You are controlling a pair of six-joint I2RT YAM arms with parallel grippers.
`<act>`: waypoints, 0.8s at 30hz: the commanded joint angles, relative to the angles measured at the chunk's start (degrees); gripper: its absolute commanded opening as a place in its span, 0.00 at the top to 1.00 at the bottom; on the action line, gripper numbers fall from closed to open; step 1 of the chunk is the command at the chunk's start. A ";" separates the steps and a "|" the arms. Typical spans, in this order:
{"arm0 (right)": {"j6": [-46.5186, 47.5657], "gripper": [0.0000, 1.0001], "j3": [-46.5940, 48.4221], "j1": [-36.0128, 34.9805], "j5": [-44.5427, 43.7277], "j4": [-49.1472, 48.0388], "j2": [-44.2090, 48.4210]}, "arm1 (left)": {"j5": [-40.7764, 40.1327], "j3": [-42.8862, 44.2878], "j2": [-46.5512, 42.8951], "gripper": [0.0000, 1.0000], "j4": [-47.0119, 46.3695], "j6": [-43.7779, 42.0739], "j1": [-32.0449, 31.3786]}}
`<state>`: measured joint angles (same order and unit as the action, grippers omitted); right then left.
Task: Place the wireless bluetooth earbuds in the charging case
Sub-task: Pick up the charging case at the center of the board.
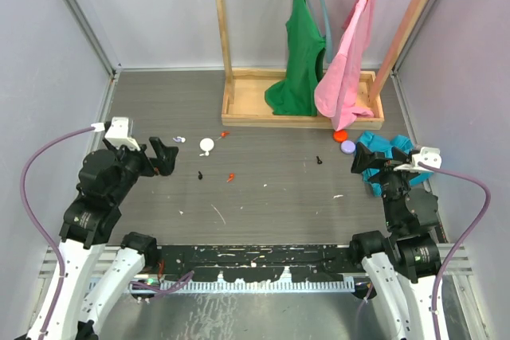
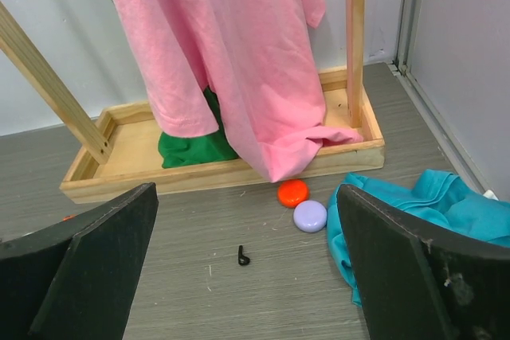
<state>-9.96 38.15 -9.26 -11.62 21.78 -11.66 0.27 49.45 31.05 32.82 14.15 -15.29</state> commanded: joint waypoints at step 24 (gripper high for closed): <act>-13.81 0.00 -6.62 0.19 -0.09 -17.31 -35.42 | -2.96 -3.47 -11.45 0.02 0.22 -3.01 -5.58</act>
<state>-21.54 33.17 -9.26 -8.25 13.80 -42.13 -1.28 45.98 20.21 34.61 12.51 -19.18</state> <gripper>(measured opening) 0.999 0.981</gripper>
